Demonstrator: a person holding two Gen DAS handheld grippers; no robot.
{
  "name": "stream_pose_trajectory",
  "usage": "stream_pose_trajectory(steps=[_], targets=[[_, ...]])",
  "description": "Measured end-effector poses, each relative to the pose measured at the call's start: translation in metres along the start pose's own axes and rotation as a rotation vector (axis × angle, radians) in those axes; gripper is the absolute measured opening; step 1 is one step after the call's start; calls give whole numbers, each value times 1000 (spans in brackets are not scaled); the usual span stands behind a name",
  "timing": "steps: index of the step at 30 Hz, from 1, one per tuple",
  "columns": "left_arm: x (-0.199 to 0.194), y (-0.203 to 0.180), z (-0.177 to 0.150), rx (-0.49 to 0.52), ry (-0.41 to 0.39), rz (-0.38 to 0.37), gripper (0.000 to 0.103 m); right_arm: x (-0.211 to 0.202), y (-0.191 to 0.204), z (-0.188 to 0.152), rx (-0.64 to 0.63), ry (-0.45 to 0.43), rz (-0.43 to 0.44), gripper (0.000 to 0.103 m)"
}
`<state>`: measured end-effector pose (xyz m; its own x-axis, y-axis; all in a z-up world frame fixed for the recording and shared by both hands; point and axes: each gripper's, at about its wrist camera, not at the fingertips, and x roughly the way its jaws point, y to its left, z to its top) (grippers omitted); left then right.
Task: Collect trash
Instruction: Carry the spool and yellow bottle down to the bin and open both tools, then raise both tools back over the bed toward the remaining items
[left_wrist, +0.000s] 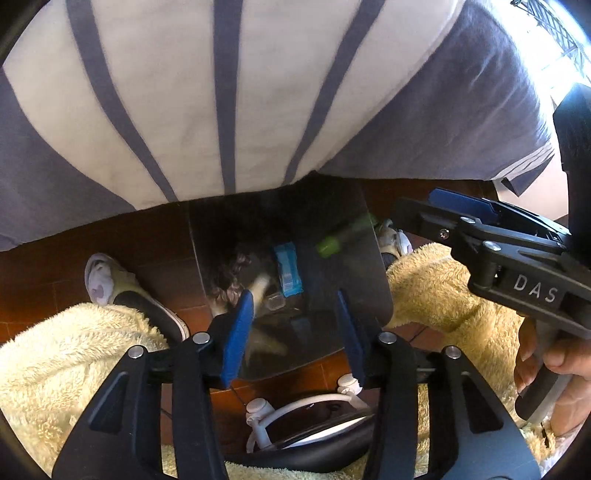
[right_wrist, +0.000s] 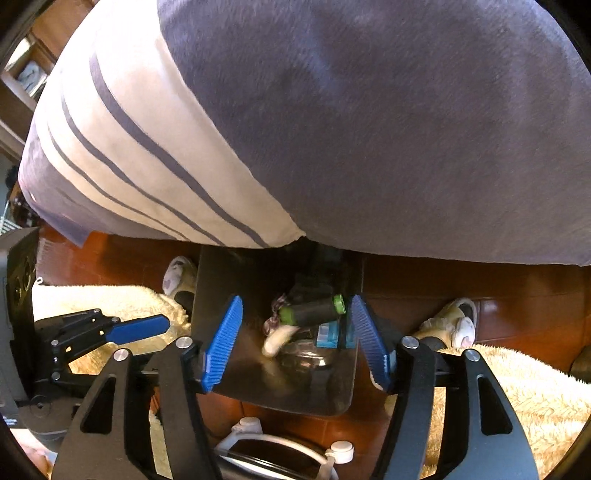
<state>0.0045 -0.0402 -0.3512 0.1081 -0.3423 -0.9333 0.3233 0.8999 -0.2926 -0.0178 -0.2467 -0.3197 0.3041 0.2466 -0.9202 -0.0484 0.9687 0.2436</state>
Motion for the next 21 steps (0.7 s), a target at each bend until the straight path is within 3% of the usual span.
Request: stream_pose_trajectory(steps=[3, 6, 8, 9, 12, 21], targets=[[-8, 0, -1, 4, -21, 25, 53, -4, 1, 1, 1, -13, 0, 66], [-22, -1, -3, 11, -49, 52, 66, -16, -2, 2, 3, -47, -18, 84], [-32, -2, -4, 17, -75, 67, 78, -27, -4, 2, 2, -76, -46, 89], [-39, -2, -5, 20, -93, 73, 86, -32, -5, 3, 3, -86, -60, 89], [-64, -5, -4, 21, -154, 79, 95, -50, -10, 5, 7, -129, -106, 89], [-139, -19, 16, 51, -342, 95, 95, -120, -13, 26, -13, -297, -120, 89]])
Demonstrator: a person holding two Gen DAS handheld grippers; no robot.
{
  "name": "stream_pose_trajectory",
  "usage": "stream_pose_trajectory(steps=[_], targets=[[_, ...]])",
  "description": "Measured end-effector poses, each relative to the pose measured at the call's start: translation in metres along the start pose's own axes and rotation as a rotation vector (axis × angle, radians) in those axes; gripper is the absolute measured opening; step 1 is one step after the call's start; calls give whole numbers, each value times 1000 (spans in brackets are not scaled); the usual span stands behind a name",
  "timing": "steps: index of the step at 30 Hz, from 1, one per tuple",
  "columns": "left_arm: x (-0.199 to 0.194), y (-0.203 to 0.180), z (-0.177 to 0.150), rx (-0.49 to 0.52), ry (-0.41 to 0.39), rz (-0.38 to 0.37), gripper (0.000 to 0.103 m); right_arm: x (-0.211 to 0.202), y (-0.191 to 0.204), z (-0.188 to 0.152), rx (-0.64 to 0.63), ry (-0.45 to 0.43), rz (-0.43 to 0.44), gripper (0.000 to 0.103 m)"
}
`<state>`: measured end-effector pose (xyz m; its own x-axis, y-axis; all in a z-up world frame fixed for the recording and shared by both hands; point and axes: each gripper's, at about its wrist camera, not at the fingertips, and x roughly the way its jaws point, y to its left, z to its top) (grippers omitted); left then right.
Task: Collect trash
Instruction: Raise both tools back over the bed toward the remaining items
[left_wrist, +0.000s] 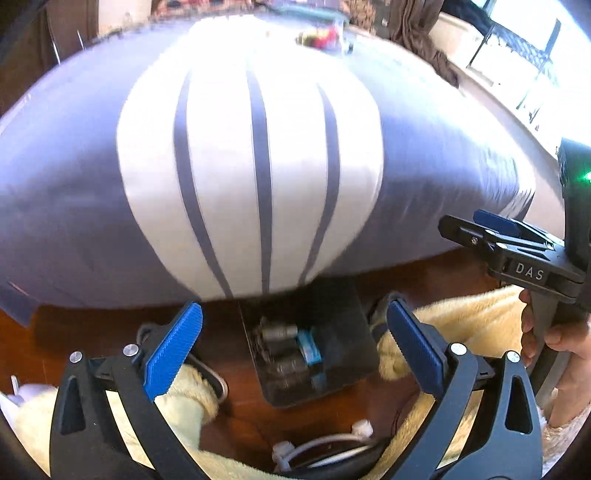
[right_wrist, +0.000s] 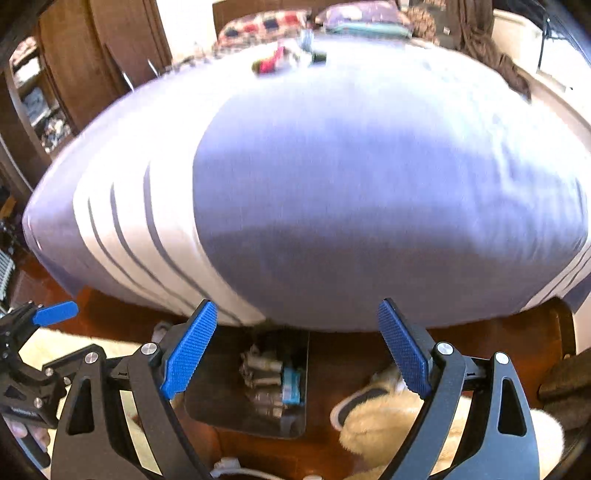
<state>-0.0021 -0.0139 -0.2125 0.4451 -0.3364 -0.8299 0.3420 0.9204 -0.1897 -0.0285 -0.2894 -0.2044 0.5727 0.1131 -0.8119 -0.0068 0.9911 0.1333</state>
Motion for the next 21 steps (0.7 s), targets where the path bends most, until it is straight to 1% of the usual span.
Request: stream_pose_trajectory(steps=[4, 9, 13, 16, 21], targets=[[-21, -1, 25, -4, -79, 16, 95, -20, -3, 26, -11, -66, 1, 89], [-33, 3, 54, -7, -136, 30, 95, -32, -2, 57, -35, -134, -6, 89], [-39, 1, 78, 7, -173, 47, 95, -34, -4, 81, -22, -156, 26, 89], [-38, 3, 99, 20, -197, 66, 95, -30, -6, 97, -23, -163, 7, 89], [-31, 12, 125, 18, -219, 73, 95, -16, -13, 125, 1, -166, -12, 89]])
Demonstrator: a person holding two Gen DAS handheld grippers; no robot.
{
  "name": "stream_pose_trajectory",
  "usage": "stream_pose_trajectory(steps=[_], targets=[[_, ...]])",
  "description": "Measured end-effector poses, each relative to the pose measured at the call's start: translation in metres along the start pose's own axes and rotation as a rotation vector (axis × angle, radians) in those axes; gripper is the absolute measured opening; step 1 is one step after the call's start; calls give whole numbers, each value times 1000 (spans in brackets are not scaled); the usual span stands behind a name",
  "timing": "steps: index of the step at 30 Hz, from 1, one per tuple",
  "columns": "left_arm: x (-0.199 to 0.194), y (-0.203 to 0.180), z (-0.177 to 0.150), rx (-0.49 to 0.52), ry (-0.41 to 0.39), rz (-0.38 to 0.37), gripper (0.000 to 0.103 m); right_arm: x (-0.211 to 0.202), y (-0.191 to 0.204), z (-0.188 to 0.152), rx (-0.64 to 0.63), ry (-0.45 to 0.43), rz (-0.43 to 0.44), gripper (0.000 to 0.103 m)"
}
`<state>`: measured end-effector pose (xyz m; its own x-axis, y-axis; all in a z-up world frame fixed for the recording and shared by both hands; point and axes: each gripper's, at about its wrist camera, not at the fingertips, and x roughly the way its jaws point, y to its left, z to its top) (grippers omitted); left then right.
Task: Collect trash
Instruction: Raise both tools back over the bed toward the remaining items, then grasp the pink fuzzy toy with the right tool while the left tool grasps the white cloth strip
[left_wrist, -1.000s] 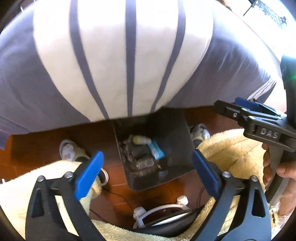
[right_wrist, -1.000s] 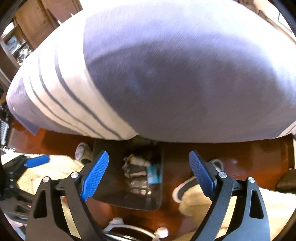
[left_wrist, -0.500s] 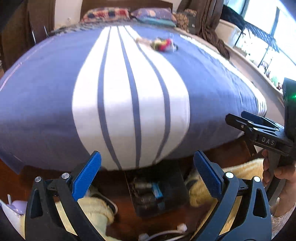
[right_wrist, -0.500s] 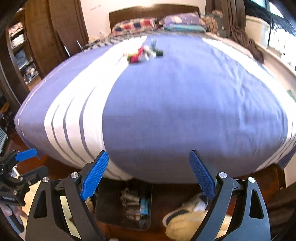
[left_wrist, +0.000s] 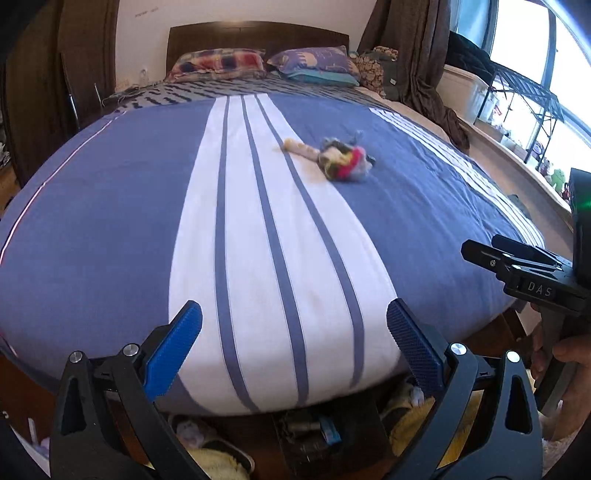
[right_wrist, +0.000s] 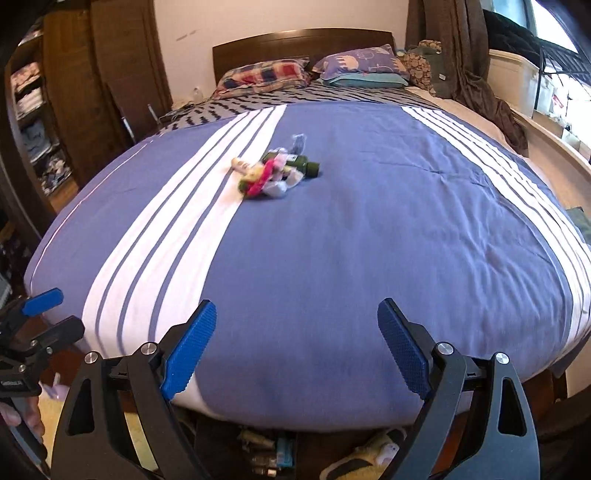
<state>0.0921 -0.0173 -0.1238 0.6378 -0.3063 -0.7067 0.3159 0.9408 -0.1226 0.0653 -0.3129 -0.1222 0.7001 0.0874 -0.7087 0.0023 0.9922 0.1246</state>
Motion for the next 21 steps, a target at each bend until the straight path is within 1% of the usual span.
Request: stream_pose_trajectory(steps=[4, 13, 17, 19, 20, 21], targets=[[18, 7, 18, 3, 4, 9, 95, 18, -2, 16, -5, -4, -15, 89], [69, 11, 50, 37, 45, 14, 95, 67, 4, 56, -24, -5, 24, 88], [86, 10, 61, 49, 56, 9, 95, 88, 7, 78, -23, -2, 53, 78], [94, 10, 66, 55, 59, 5, 95, 98, 12, 88, -35, -3, 69, 77], [97, 10, 68, 56, 60, 3, 95, 103, 15, 93, -45, -5, 83, 74], [100, 10, 70, 58, 63, 0, 95, 110, 19, 98, -58, -4, 93, 69]])
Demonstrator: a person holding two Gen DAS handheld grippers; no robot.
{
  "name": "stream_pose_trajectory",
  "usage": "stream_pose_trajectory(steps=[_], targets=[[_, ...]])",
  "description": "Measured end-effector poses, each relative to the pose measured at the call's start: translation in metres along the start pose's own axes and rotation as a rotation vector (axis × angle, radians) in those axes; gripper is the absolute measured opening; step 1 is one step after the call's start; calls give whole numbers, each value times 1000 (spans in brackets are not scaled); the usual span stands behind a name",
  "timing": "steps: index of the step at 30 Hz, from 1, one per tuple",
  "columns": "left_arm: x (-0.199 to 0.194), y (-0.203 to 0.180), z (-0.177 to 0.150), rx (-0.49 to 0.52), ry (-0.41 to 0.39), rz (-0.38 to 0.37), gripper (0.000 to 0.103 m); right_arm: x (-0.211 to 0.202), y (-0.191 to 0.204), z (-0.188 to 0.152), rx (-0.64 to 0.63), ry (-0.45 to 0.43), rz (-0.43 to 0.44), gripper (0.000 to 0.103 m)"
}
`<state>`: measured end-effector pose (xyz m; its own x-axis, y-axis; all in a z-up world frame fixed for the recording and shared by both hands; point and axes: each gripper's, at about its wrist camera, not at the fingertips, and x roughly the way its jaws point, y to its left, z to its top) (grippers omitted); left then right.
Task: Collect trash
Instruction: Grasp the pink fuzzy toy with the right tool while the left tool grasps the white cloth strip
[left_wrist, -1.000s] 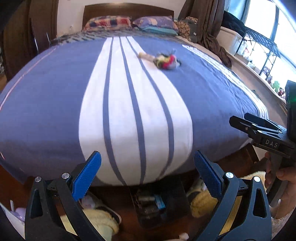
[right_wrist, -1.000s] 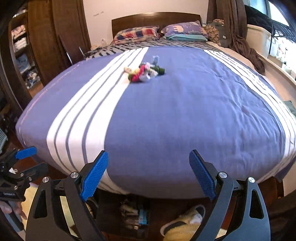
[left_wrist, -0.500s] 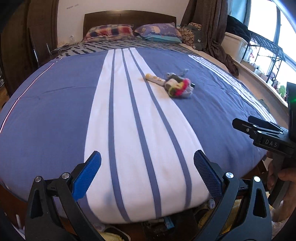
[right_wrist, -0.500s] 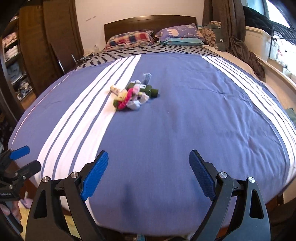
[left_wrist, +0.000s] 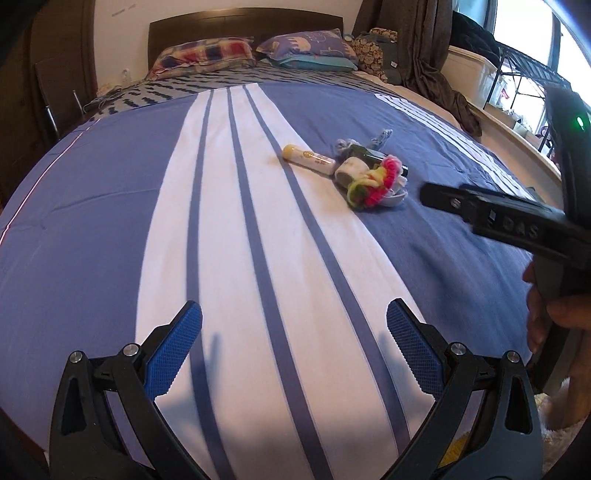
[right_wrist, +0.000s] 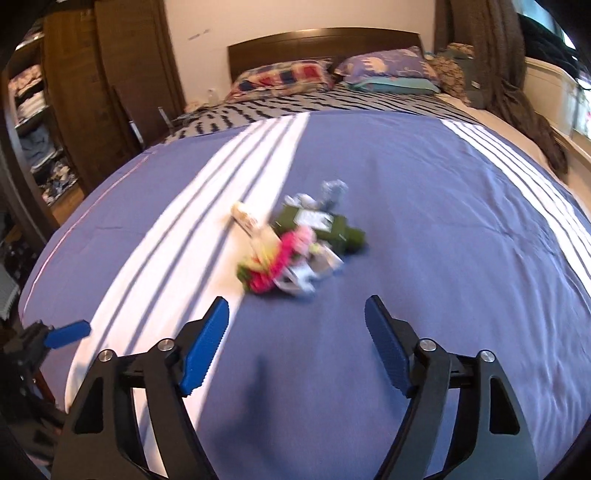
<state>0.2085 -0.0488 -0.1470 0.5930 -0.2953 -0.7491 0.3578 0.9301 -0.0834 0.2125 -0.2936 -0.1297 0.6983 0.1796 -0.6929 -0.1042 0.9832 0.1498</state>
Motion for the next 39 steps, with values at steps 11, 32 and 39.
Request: stream_pose_trajectory(steps=[11, 32, 39], targets=[[25, -5, 24, 39, -2, -22, 95, 55, 9, 29, 1, 61, 9, 52], [70, -67, 62, 56, 30, -133, 94, -6, -44, 53, 9, -72, 43, 18], [84, -95, 74, 78, 34, -165, 89, -29, -75, 54, 36, -121, 6, 18]])
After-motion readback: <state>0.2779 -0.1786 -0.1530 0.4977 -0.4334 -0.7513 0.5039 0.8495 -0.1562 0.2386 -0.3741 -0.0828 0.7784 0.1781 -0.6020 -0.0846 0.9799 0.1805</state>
